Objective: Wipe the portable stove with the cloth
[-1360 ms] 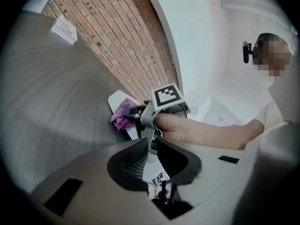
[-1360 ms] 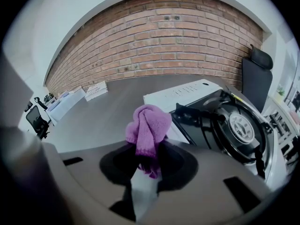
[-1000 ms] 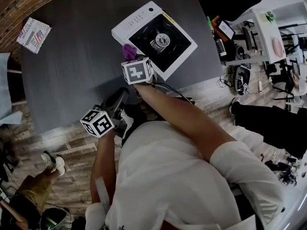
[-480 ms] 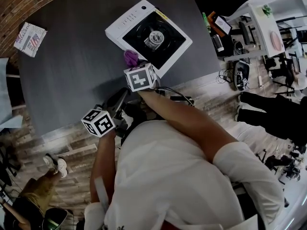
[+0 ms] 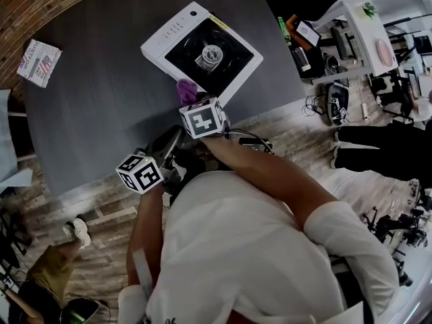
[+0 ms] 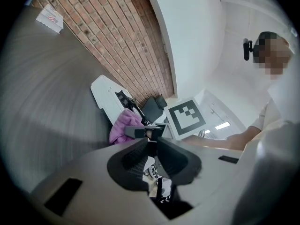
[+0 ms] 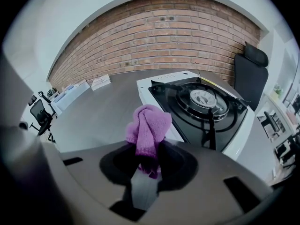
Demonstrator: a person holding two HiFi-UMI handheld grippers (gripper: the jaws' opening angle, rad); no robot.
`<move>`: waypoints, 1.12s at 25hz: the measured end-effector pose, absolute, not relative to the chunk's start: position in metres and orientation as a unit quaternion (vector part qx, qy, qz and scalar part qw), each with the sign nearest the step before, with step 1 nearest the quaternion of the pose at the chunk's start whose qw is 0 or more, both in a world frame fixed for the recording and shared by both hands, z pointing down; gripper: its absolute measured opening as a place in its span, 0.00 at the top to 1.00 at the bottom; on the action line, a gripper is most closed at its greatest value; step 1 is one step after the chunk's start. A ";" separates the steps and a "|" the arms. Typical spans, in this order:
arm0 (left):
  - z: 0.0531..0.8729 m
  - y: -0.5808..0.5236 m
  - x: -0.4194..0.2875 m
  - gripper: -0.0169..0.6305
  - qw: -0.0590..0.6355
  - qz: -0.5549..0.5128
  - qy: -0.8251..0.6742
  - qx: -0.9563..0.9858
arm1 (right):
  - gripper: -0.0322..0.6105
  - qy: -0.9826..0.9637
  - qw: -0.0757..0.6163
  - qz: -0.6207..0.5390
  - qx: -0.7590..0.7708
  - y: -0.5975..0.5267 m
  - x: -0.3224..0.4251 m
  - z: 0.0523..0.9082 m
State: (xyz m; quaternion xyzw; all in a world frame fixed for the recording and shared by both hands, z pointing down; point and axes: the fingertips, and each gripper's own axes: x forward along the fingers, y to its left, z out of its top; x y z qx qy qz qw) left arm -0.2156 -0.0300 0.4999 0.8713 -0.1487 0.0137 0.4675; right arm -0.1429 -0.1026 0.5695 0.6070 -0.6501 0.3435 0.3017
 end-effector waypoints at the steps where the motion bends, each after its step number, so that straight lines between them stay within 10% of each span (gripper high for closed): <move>1: 0.500 -0.030 -0.215 0.87 0.467 0.015 -0.148 0.872 | 0.79 -0.650 0.301 0.344 0.607 -0.100 -0.142 0.570; 28: 0.502 -0.011 -0.187 0.87 0.476 0.028 -0.118 0.871 | 0.79 -0.651 0.292 0.387 0.584 -0.015 -0.108 0.569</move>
